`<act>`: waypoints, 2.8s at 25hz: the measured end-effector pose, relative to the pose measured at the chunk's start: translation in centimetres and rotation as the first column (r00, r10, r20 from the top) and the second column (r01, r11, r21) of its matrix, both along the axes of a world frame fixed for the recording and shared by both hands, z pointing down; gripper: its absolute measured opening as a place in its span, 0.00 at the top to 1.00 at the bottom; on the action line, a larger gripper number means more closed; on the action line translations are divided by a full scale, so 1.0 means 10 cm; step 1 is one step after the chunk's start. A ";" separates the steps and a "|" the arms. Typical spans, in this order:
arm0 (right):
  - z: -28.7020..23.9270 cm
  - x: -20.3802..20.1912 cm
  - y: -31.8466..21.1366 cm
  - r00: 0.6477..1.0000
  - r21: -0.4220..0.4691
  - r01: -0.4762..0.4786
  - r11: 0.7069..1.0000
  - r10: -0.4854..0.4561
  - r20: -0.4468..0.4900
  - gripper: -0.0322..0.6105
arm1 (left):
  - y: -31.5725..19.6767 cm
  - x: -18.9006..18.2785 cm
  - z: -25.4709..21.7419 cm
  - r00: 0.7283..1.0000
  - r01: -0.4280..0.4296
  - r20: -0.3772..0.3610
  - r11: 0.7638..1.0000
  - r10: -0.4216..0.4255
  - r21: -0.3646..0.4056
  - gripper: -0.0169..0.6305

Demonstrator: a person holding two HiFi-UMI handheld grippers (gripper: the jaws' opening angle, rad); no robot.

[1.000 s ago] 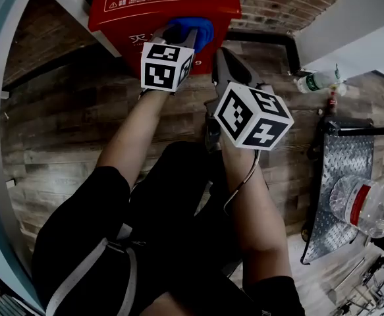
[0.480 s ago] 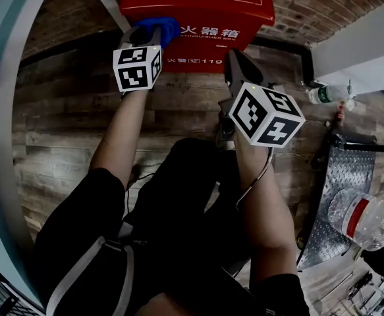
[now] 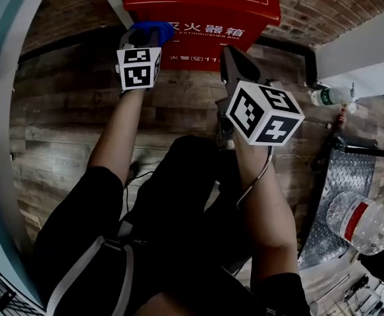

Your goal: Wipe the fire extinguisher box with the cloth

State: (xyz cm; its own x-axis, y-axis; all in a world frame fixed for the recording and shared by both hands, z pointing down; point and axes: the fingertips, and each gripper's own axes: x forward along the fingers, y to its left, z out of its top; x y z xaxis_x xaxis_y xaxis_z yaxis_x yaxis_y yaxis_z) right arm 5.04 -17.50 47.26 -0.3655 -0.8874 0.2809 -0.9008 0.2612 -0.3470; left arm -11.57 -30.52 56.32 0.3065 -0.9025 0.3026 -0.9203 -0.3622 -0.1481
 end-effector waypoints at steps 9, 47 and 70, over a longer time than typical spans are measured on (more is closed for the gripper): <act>-0.03 0.20 0.04 0.999 -0.002 -0.037 0.999 0.037 0.026 0.93 | 0.11 0.57 0.21 0.993 -0.103 -0.057 0.993 0.100 -0.062 0.86; 0.05 0.64 0.17 0.992 -0.047 -0.102 0.994 0.105 0.069 0.93 | 0.20 1.57 0.88 0.956 -0.286 -0.133 0.935 0.263 -0.210 0.86; 0.21 0.03 0.00 0.999 -0.084 0.013 0.996 -0.016 -0.042 0.93 | -0.02 0.12 1.22 0.964 -0.117 0.223 0.984 0.144 -0.131 0.86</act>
State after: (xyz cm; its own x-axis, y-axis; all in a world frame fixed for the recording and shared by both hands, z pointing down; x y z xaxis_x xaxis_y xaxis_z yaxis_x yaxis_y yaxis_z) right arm 5.38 -17.55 49.32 -0.3642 -0.8548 0.3696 -0.9116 0.2459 -0.3296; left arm -10.32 -30.68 68.48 0.3286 -0.8140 0.4789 -0.8095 -0.5040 -0.3013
